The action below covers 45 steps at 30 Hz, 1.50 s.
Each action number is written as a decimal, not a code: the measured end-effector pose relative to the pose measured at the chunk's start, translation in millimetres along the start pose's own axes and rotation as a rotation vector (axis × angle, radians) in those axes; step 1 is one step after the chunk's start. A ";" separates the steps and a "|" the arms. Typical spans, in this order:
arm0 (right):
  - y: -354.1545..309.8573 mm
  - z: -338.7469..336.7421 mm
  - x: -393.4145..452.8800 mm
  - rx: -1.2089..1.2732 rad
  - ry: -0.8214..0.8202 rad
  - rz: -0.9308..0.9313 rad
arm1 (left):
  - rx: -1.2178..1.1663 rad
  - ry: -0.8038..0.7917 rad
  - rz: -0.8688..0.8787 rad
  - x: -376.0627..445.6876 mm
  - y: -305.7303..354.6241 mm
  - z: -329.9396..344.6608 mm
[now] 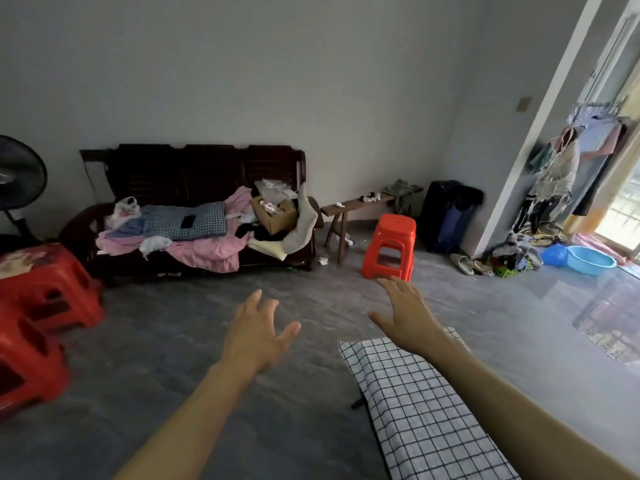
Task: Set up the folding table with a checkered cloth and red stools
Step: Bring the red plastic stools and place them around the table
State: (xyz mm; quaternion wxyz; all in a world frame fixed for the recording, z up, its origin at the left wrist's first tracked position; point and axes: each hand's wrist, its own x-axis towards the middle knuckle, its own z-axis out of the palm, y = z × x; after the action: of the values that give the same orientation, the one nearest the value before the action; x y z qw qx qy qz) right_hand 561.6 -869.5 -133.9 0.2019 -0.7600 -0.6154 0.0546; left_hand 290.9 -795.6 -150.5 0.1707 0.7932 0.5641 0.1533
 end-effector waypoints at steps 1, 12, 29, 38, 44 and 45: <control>-5.8 2.5 6.1 -0.009 0.003 0.008 | -0.004 0.014 0.010 8.5 -6.7 -6.2; -12.9 42.8 124.1 -0.028 0.058 0.016 | 0.108 0.042 0.009 117.6 -56.2 -14.5; 88.3 66.6 403.7 -0.099 -0.059 0.139 | 0.256 -0.062 0.123 451.8 -3.8 29.4; 113.1 102.1 544.7 -0.260 -0.108 0.218 | 0.255 -0.123 0.192 622.8 -22.8 75.5; 120.9 106.1 633.2 -0.244 -0.066 0.338 | 0.229 -0.171 0.352 748.2 -19.3 91.2; 121.7 102.3 643.8 -0.251 -0.071 0.361 | 0.235 -0.173 0.368 762.9 -15.8 93.5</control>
State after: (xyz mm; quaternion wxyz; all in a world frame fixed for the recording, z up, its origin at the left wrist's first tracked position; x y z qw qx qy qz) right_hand 791.2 -248.3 -166.3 0.0710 -0.8746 -0.4779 0.0396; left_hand 559.8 -77.3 -202.6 0.0939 0.9072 0.4074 0.0466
